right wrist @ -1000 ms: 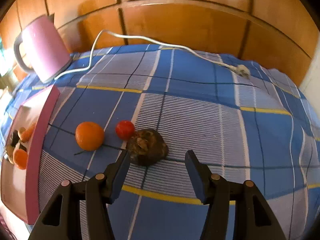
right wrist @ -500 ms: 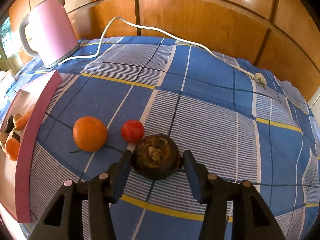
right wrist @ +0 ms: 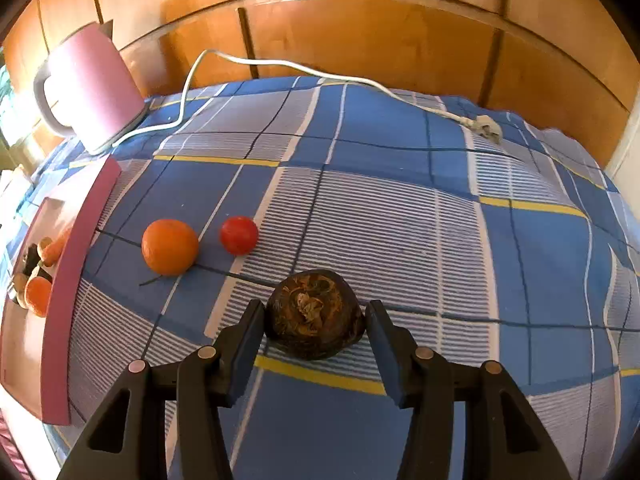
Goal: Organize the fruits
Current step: 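Carry the dark fruit into the tray and open the right tool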
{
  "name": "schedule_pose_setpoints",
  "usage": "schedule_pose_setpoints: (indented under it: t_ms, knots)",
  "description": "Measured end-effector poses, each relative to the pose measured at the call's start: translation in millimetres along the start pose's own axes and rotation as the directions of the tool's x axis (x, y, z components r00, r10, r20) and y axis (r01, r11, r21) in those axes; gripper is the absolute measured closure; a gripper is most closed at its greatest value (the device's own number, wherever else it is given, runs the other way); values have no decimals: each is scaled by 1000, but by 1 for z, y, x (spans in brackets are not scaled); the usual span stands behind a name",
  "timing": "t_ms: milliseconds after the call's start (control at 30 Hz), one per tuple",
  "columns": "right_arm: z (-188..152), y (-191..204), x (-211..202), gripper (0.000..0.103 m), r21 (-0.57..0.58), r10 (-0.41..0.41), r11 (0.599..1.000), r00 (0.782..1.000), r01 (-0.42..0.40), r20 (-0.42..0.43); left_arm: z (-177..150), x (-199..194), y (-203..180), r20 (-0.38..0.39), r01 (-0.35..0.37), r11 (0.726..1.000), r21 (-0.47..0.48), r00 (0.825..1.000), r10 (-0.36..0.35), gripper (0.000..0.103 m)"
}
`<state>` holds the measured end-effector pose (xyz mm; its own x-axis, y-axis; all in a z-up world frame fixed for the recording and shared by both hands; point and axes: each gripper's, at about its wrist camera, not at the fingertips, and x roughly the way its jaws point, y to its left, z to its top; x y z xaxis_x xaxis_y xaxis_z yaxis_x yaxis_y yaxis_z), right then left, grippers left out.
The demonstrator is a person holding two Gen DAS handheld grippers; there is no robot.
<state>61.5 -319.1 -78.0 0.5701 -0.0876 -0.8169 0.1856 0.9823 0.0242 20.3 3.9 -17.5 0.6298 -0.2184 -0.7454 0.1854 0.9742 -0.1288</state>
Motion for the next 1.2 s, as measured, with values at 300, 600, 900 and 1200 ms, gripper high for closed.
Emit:
schedule_pose_setpoints:
  t_ms: [300, 600, 900, 1200]
  knots:
    - [-11, -22, -12, 51, 65, -9, 998, 1000, 9, 10, 5, 4, -20, -8, 41, 998, 46, 999, -41, 46]
    - [-16, -32, -11, 51, 98, -29, 995, 1000, 30, -3, 3, 3, -20, -3, 37, 999, 32, 999, -37, 46]
    - [-15, -24, -9, 51, 61, -51, 997, 999, 51, 6, -3, 1, 19, 4, -61, 996, -63, 998, 61, 46]
    - [7, 27, -34, 51, -30, 115, 993, 992, -113, 60, -13, 1, 46, 0, -107, 985, -137, 994, 108, 42]
